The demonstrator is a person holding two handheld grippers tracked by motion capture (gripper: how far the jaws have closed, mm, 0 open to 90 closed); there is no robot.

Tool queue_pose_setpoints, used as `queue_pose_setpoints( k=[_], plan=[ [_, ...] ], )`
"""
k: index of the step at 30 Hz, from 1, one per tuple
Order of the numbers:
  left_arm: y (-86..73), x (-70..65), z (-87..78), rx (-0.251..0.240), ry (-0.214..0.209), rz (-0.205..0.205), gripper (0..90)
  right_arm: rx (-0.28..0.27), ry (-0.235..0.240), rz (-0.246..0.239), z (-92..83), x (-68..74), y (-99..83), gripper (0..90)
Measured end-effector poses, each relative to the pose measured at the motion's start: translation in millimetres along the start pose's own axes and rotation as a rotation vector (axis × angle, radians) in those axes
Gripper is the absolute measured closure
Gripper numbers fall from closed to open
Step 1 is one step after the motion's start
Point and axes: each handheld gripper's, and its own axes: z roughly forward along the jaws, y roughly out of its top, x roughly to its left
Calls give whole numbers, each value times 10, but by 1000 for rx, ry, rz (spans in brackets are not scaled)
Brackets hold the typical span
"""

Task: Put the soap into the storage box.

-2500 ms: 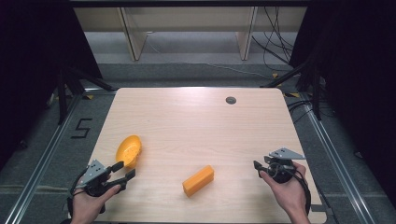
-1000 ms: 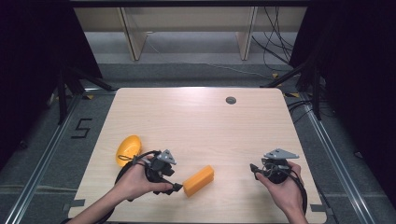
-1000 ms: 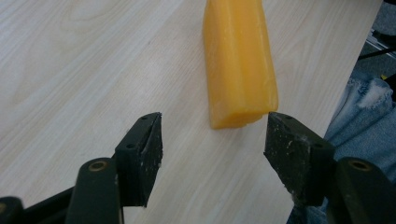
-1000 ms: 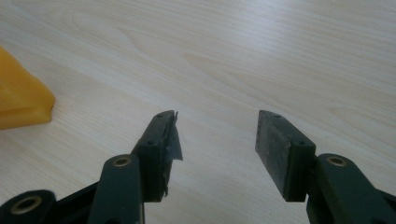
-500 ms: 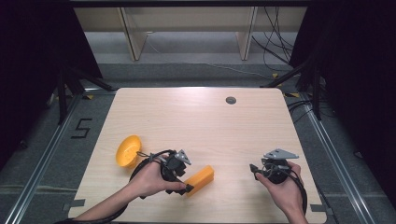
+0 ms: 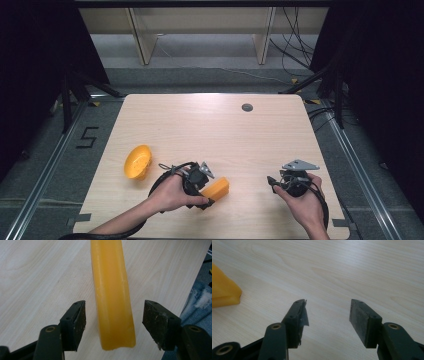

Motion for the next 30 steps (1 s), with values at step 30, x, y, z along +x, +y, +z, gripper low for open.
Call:
queue_pose_setpoints(
  k=[30],
  plan=[
    [112, -12, 341, 119, 43, -21, 564, 20, 13, 8, 27, 2, -15, 467]
  ],
)
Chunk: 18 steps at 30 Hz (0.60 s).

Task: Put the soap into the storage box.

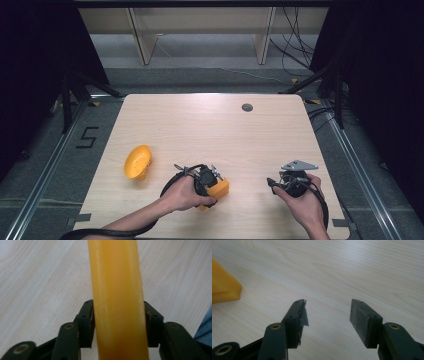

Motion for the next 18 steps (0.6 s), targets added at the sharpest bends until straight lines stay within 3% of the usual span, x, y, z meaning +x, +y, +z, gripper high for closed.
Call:
queue_pose_setpoints(
  k=[6, 18],
  plan=[
    [-6, 17, 1, 7, 3, -30, 601, 2, -3, -6, 1, -1, 0, 467],
    [-20, 26, 0, -7, 7, -17, 606, 21, -5, 21, -9, 18, -5, 465]
  ],
)
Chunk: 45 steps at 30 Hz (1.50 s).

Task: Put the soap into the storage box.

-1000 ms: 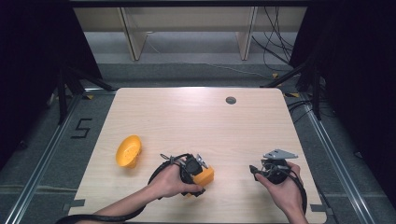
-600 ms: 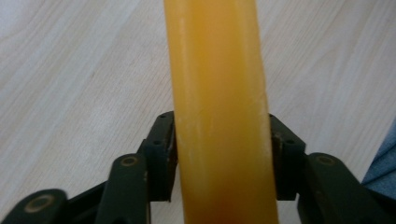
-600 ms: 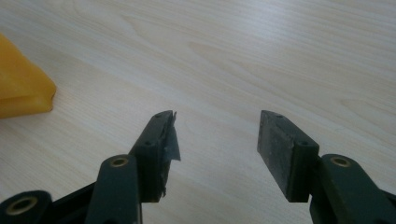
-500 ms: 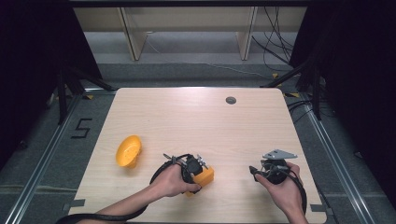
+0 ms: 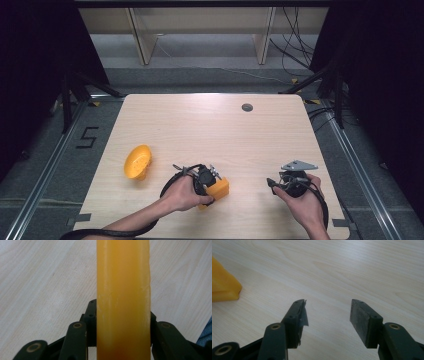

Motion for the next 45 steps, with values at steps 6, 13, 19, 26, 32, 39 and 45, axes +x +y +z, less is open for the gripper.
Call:
queue_pose_setpoints(
  k=[6, 13, 19, 26, 32, 39, 45],
  plan=[
    [2, 15, -52, -8, -10, 40, 606, 1, 0, 0, 1, -1, 0, 464],
    [-11, 44, -161, -61, -4, 39, 606, -10, 0, -18, 7, -12, 2, 463],
    [-68, 79, -226, -62, -26, 26, 606, -50, -7, -41, -6, -33, 11, 464],
    [-145, 149, -285, -67, -11, 9, 606, -65, -10, -14, -26, -29, 19, 464],
    [-198, 189, -333, -88, -8, 0, 606, -69, -12, -1, -38, -25, 23, 464],
    [-268, 203, -407, -138, -2, -51, 606, -62, -18, 33, -52, 10, 23, 464],
    [-309, 216, -474, -171, 6, -79, 606, -66, -26, -1, -54, -15, 24, 464]
  ],
)
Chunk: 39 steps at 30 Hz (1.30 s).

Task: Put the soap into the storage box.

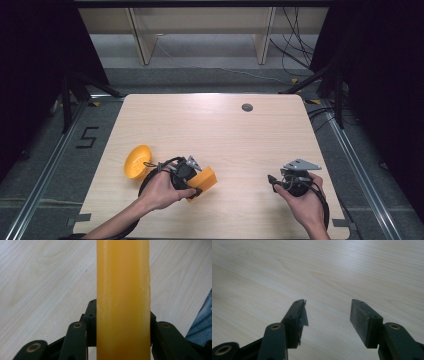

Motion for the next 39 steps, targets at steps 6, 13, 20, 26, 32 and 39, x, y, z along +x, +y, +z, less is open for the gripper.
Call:
queue_pose_setpoints(
  k=[6, 13, 20, 26, 32, 39],
  plan=[
    [-57, 79, -72, -11, 1, -34, 606, -7, -4, -16, 4, -9, -4, 464],
    [-120, 165, -164, -23, 10, -58, 606, -14, 4, -17, 3, -12, 5, 464],
    [-187, 260, -257, -34, 23, -101, 606, -14, 5, -17, 3, -11, 5, 464],
    [-226, 314, -301, -37, 42, -142, 606, -19, 6, -9, 5, -4, 7, 464],
    [-245, 356, -330, -59, 70, -192, 606, -31, 6, -38, 21, -23, -4, 464],
    [-258, 418, -374, -61, 90, -223, 606, -6, 5, -3, -4, 4, 1, 464]
  ],
)
